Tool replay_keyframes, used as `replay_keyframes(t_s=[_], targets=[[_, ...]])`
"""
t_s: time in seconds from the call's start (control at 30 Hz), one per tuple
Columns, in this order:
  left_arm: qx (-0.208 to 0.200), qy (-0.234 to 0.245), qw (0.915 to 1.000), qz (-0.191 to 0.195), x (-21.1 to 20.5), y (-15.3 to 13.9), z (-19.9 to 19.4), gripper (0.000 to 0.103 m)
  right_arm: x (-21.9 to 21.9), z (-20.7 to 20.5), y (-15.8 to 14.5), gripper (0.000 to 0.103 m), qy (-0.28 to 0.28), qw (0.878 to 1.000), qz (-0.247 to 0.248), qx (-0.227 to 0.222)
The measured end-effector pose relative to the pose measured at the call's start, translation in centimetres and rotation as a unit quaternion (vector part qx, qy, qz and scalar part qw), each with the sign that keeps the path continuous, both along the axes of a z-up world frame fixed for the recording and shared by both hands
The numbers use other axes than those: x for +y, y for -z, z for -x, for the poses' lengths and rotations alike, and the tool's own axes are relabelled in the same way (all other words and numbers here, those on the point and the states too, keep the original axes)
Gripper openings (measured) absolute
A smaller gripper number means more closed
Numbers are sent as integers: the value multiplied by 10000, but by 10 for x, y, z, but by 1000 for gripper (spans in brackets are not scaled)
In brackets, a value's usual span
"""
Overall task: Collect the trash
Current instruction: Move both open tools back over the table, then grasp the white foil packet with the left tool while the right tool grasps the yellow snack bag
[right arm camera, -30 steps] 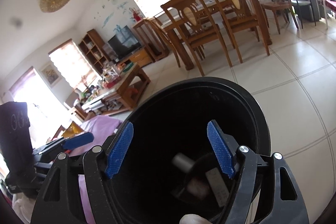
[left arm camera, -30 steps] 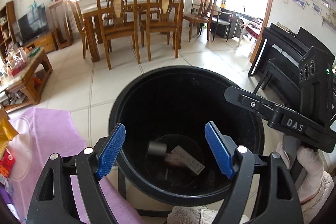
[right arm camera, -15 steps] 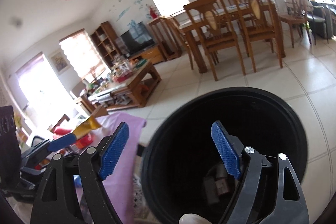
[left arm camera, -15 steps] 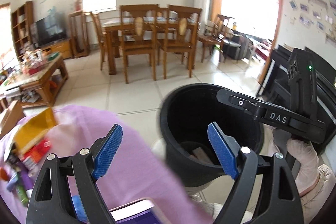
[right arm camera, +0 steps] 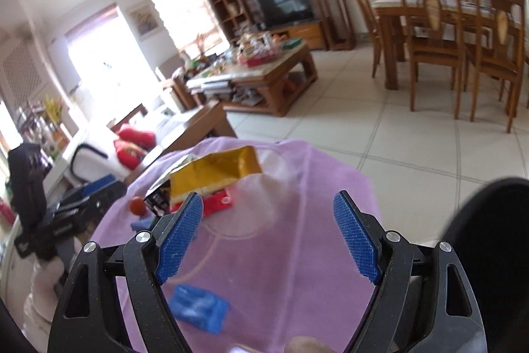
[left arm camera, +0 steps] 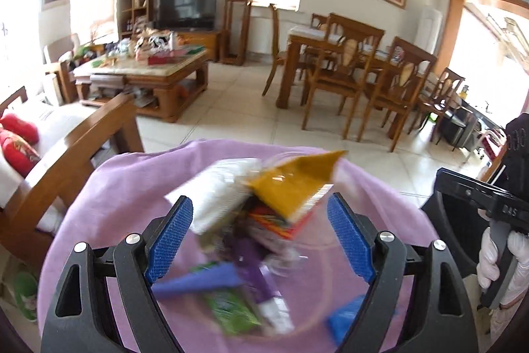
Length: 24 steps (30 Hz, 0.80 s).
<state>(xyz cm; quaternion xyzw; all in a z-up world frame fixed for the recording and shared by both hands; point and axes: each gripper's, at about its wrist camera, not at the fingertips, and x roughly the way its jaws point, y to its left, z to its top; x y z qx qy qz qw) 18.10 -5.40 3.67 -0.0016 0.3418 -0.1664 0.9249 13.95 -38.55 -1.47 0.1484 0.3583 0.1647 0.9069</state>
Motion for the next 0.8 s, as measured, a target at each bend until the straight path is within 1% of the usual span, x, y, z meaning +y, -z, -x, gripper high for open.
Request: replay_keyframes(t_s=[0.03, 0.1, 0.13, 0.17, 0.23, 0.27, 0.3, 0.4, 0.43, 0.5, 0.53, 0.57, 0.6, 0.67, 0.7, 0.73, 0.77, 0.8], targets=[[124, -66, 9999, -57, 7, 5, -14, 83, 11, -15, 4, 80, -83, 9999, -33, 129], [355, 9, 9993, -122, 12, 15, -39, 83, 32, -43, 15, 80, -176, 9991, 5, 395], [428, 27, 9989, -194, 14, 20, -45, 83, 39, -55, 20, 80, -176, 9986, 45, 490], [506, 65, 9981, -345, 13, 28, -56, 83, 45, -68, 25, 80, -156, 9983, 90, 559], [622, 203, 9965, -520, 17, 40, -67, 83, 52, -86, 32, 80, -123, 9978, 177, 622], [647, 306, 9960, -535, 16, 43, -74, 83, 53, -95, 37, 80, -92, 9977, 211, 644], [633, 379, 9960, -497, 16, 46, -73, 83, 54, -103, 41, 80, -76, 9974, 219, 681], [683, 548, 9947, -541, 12, 49, -81, 83, 55, -124, 57, 79, -154, 9958, 45, 897], [658, 618, 9944, -544, 9, 50, -83, 83, 57, -131, 62, 76, -222, 9951, -65, 958], [694, 745, 9929, -607, 4, 53, -82, 83, 59, -137, 68, 51, -358, 9938, -187, 1035], [705, 772, 9924, -653, 2, 56, -83, 83, 62, -139, 68, 40, -435, 9936, -235, 1020], [738, 802, 9914, -722, 0, 60, -85, 83, 64, -139, 66, 34, -509, 9933, -278, 999], [804, 874, 9901, -755, -2, 67, -87, 82, 67, -138, 63, 25, -570, 9933, -298, 959], [881, 945, 9892, -696, -3, 73, -87, 82, 72, -135, 57, 15, -583, 9943, -180, 870], [901, 954, 9892, -658, -3, 76, -88, 82, 71, -133, 56, 4, -611, 9943, -161, 853], [913, 957, 9893, -610, -2, 76, -89, 82, 73, -132, 55, 2, -640, 9941, -165, 858], [935, 968, 9896, -504, 0, 76, -89, 81, 74, -131, 54, 2, -658, 9940, -196, 850], [949, 976, 9897, -443, 1, 74, -87, 77, 73, -128, 54, 2, -683, 9940, -218, 832]])
